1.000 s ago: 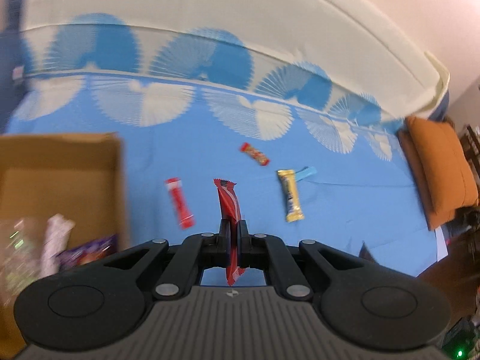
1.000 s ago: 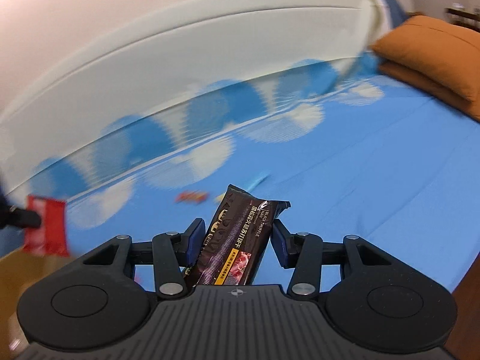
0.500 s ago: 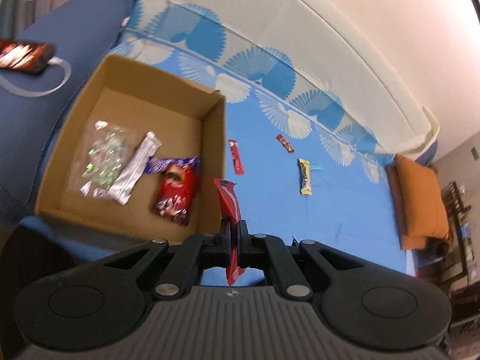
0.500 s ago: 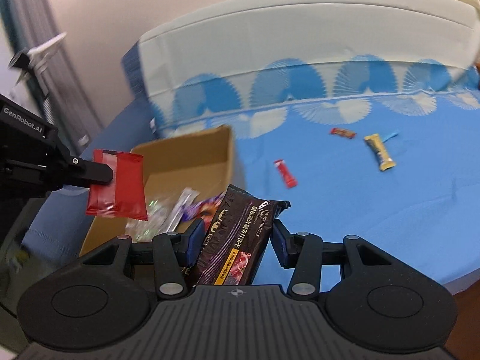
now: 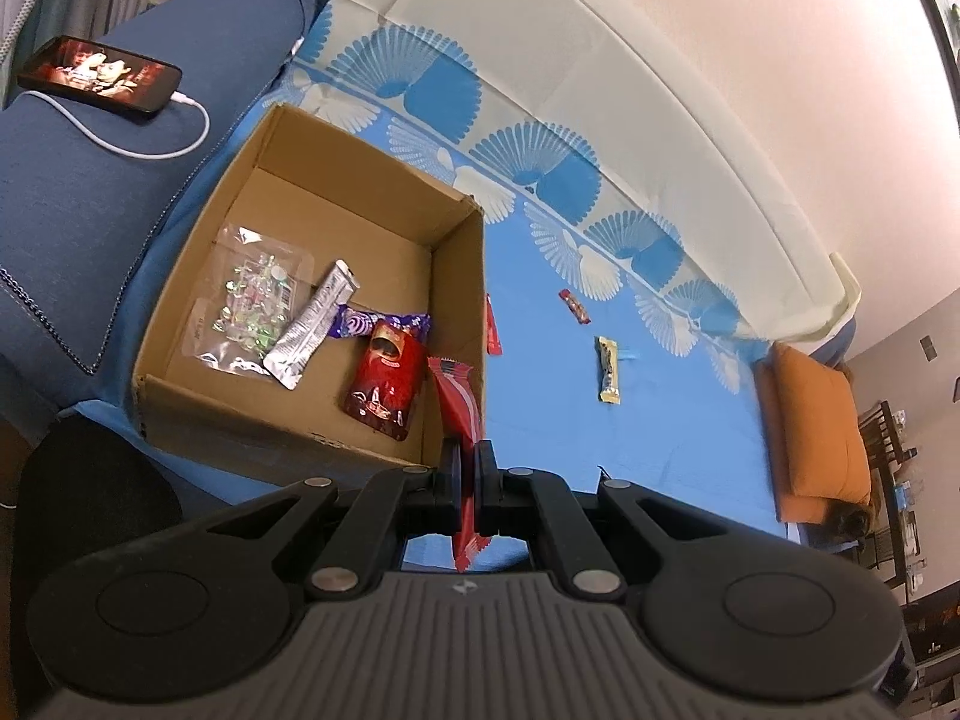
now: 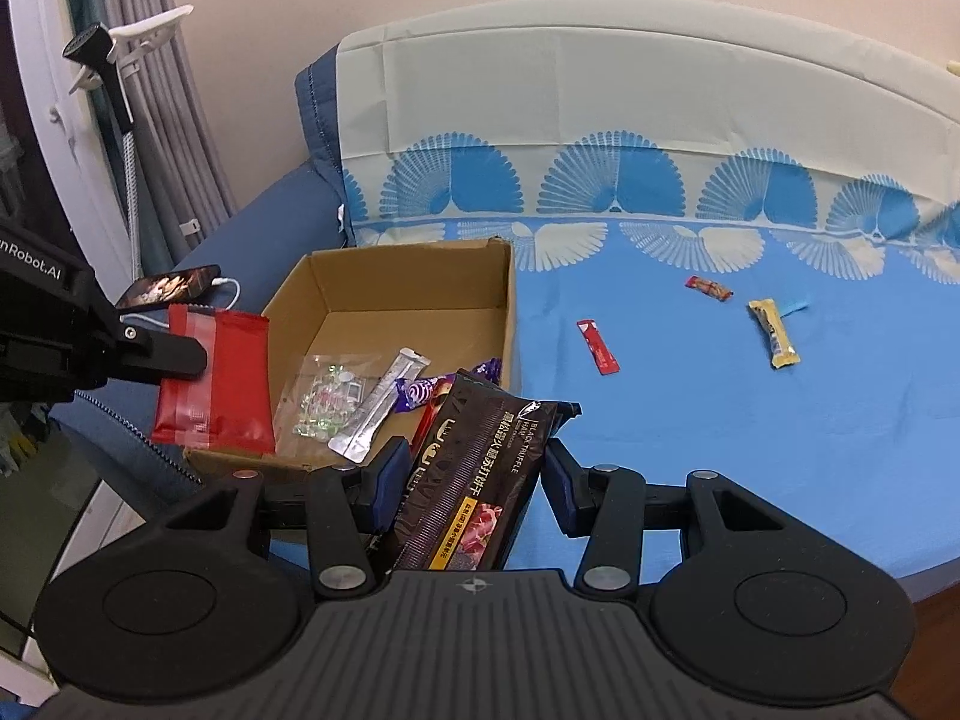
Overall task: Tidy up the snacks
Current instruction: 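Carry the red stick pack and dark chocolate bar with both tools over the box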
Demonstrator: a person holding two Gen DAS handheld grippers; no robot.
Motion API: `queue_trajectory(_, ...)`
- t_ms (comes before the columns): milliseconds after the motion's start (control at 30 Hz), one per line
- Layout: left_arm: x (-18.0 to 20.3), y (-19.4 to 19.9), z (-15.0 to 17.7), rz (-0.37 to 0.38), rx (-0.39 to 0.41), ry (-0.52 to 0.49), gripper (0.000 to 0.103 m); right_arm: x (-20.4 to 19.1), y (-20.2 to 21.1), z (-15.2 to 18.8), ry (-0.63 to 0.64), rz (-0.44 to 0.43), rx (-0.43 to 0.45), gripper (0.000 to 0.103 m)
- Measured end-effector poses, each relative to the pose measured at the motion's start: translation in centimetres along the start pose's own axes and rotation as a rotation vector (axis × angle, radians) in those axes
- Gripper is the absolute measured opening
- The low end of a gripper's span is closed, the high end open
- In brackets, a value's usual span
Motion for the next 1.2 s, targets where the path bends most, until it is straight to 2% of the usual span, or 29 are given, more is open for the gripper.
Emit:
queue_trajectory(400, -2.2, -0.9, -1.1, -0.020, 0.010, 0.026, 0.003, -0.7, -1.6, -0.2, 0.056, 0.006, -0.033, 0.051)
queue_trajectory(633, -3.2, -2.3, -2.3, -0.055, 0.013, 0.022, 0.003, -1.7, -3.8, -0.9, 0.080, -0.024, -0.041, 0.051)
queue_trajectory(933, -4.4, -5.6, -5.7, -0.107, 0.038, 0.003, 0.003, -3.8, -9.2, -2.3, 0.092, -0.080, -0.080, 0.051)
queue_trajectory(1200, -5.8, -10.3, -7.7, -0.172, 0.034, -0.047, 0.003, -4.8, -15.3, -2.2, 0.095, -0.086, -0.136, 0.051)
Point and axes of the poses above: each gripper's, at about its wrist camera, not at the fingertips, and y roughly against the way its jaws point, x to its right, z to its underside, the point moved 4 cm from there along -y, roughly the way its jaws point, and after that the axes turned 12 degrees about x, right-handed, at the moved point
